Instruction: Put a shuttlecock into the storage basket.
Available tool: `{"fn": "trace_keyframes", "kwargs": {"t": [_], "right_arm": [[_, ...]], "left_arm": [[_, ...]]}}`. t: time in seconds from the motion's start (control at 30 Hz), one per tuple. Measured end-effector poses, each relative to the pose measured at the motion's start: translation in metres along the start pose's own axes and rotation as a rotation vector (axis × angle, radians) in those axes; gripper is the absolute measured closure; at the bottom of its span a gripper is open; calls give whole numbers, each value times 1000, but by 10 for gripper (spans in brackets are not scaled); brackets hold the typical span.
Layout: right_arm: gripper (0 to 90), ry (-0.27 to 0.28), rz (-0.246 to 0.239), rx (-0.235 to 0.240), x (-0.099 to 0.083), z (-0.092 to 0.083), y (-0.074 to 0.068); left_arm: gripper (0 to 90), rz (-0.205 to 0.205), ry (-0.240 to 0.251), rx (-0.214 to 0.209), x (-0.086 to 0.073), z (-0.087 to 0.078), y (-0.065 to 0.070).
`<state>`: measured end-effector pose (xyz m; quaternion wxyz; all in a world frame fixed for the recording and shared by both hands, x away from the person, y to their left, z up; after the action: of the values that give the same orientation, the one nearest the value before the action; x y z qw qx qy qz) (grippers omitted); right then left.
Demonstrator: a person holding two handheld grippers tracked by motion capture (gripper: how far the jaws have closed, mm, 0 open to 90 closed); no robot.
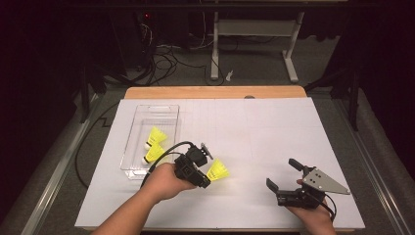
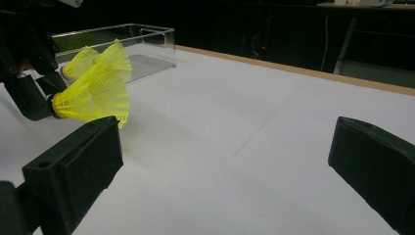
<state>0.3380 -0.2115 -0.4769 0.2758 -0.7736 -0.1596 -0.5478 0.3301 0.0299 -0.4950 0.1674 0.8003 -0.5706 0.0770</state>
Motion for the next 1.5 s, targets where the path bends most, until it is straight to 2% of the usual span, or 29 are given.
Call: {"fn": "trace_keyframes", "kwargs": {"t": [0.3,0.63,0.7,1.1,1.5], "right_arm": [[4,-2,-1,1,-1,1,-1],[4,-7,-4,1,-1,1,-1],[4,-8,-3,1,-2,1,-2],[4,-9,-6,3,-2,1,-3],[4,-11,-6,2,-2,2,-2]], "left_arm": [[649,-12,-37,-18,-14,-11,4],[650,-35,-63,-11,-30,-25,1],[649,-28,-81,-11,-34,-28,1],[649,-17,-124,-4,-43,-40,0],[649,4,-140,-1,-46,-51,-1]]}}
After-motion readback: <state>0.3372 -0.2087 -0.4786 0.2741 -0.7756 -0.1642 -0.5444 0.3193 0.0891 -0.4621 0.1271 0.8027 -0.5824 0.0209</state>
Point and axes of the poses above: each handheld gripper's, and its own axes: z roughly forward along the jaws, x roughly out of its top, y roughly to its right, the point moved 10 cm from there along z, roughly forward along the jaws, and after that the axes turned 15 degrees about z, right-handed, at the moved point
